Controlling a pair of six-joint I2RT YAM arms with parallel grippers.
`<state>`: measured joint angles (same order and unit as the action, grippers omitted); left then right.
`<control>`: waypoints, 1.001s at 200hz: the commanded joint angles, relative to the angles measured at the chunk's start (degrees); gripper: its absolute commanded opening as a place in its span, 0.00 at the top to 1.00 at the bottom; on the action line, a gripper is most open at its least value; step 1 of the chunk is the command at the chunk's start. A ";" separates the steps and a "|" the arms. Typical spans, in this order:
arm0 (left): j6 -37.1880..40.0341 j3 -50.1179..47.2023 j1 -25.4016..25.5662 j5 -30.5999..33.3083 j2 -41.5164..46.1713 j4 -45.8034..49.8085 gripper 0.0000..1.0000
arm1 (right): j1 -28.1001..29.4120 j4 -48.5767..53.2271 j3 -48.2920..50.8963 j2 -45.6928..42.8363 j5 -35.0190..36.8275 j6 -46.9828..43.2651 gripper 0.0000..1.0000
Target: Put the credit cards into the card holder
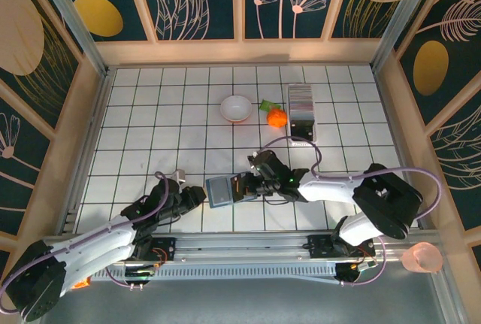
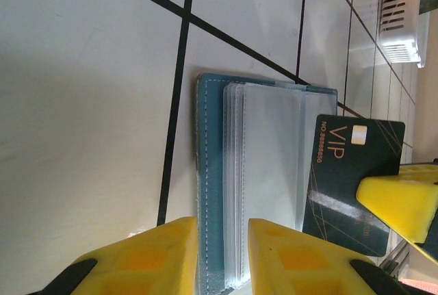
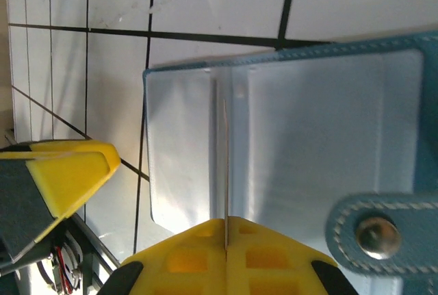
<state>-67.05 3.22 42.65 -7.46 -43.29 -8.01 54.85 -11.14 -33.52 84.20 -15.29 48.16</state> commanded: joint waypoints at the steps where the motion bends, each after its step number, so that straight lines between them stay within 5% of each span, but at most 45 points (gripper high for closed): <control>1: 0.78 -0.85 -0.07 -1.18 -0.27 -3.98 0.73 | -0.18 -3.76 -1.74 0.41 -0.49 -0.03 1.00; 106: 0.29 -1.82 -0.11 0.61 1.98 -6.72 0.73 | -0.62 -6.27 -1.37 3.37 -0.41 1.27 1.00; 200: 1.10 -1.26 -0.11 -1.63 -4.66 -10.96 0.73 | -0.89 -7.94 0.94 1.54 0.93 2.55 1.00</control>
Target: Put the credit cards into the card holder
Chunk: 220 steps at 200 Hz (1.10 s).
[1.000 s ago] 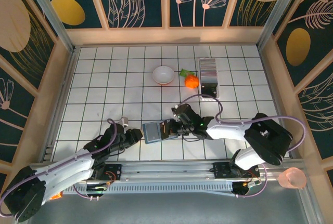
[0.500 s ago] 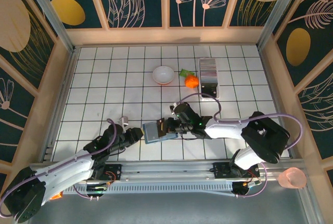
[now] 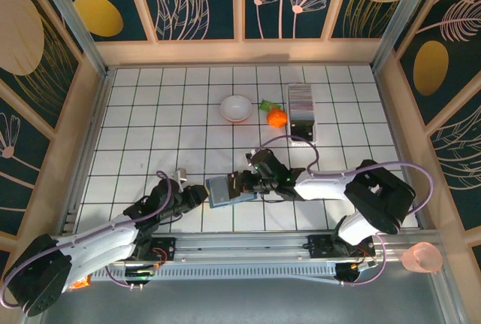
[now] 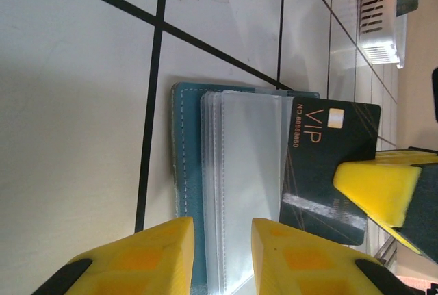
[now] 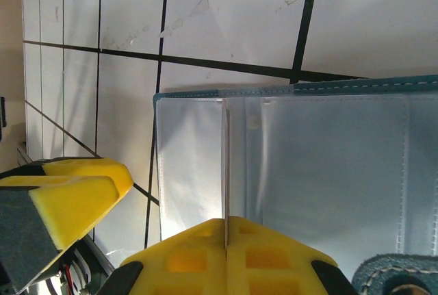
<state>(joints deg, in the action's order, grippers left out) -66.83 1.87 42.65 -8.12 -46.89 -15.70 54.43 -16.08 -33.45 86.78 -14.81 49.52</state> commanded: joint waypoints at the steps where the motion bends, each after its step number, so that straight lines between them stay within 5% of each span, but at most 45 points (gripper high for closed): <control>1: 0.85 0.12 -0.11 -1.04 -1.08 -3.40 0.73 | -0.52 -3.04 0.81 -0.89 0.38 1.15 1.00; 105: 1.38 0.48 -0.11 -2.34 -6.33 -7.48 0.76 | -0.40 -1.35 1.83 -0.69 1.89 1.64 1.00; 220: 3.27 1.39 -0.11 -3.22 -12.65 -9.58 0.82 | 0.39 -11.81 3.70 2.51 -2.07 5.97 1.00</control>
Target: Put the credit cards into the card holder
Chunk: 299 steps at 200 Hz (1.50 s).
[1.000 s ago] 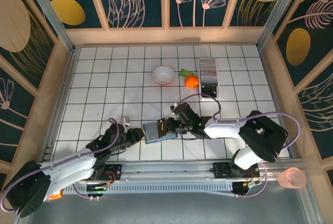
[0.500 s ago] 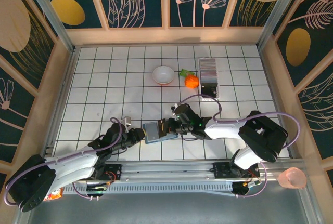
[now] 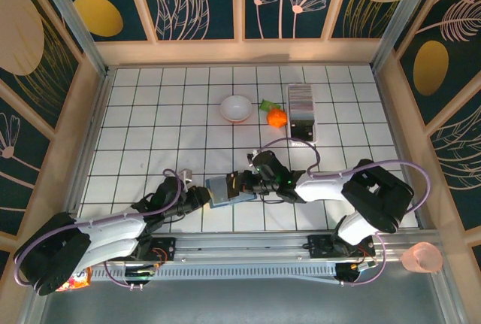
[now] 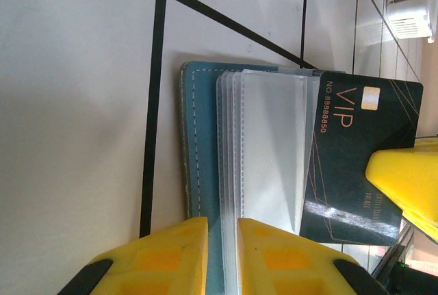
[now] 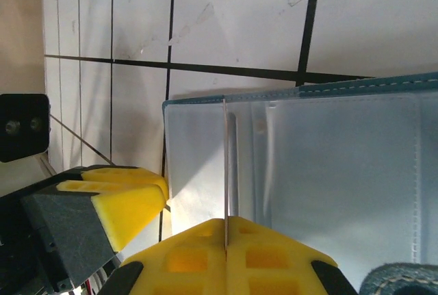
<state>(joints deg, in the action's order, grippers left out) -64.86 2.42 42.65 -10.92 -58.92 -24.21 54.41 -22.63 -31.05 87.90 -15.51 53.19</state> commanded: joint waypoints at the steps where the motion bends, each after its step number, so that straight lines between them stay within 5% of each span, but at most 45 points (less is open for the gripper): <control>1: 1.35 0.84 -0.11 -0.42 -0.65 -1.05 0.82 | 0.46 -5.37 1.32 1.48 -1.46 2.33 1.00; 77: 1.39 -0.02 -0.06 -0.56 -1.49 -1.53 0.86 | 0.81 -7.30 2.41 1.82 -2.42 4.84 1.00; 190: 0.82 -1.67 -0.05 0.63 1.72 0.09 0.88 | 0.43 2.19 2.45 -2.98 5.53 2.18 1.00; 299: 0.70 -1.63 -0.11 -0.16 -0.74 -1.62 0.88 | 0.87 -4.65 2.23 1.93 0.85 3.07 1.00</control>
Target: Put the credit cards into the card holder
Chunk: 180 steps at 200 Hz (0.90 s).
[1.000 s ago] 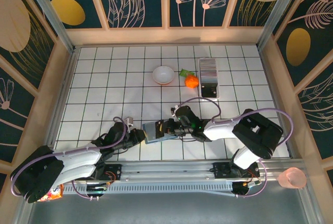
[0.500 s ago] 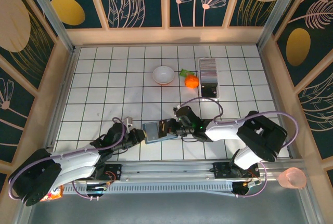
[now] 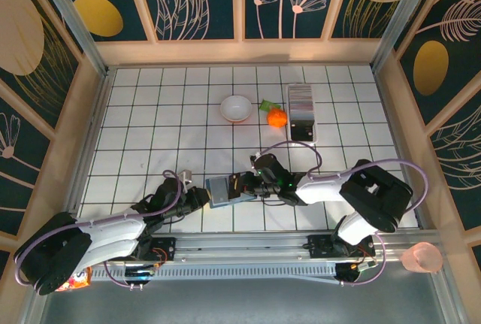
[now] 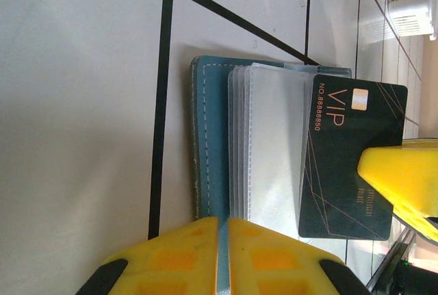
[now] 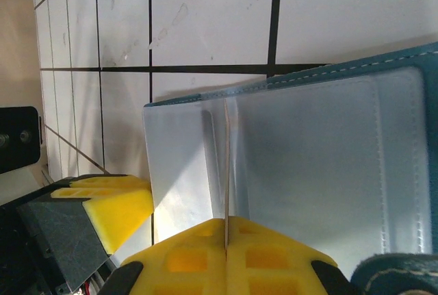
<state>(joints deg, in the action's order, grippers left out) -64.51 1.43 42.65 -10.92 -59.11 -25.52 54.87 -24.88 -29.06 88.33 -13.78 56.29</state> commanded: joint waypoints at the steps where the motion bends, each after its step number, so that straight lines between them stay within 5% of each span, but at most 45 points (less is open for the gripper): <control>1: 0.35 -0.64 -0.11 -0.16 -0.56 -0.27 0.88 | 0.41 -2.42 0.23 1.49 -0.89 -0.04 1.00; 180: 0.70 -0.38 -0.11 -0.36 -2.20 -0.40 0.89 | 1.38 -3.09 -0.40 3.50 -4.76 1.94 1.00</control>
<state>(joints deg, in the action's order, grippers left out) -64.51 1.43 42.65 -11.09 -60.03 -26.41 55.61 -28.86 -29.08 90.21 -17.08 57.60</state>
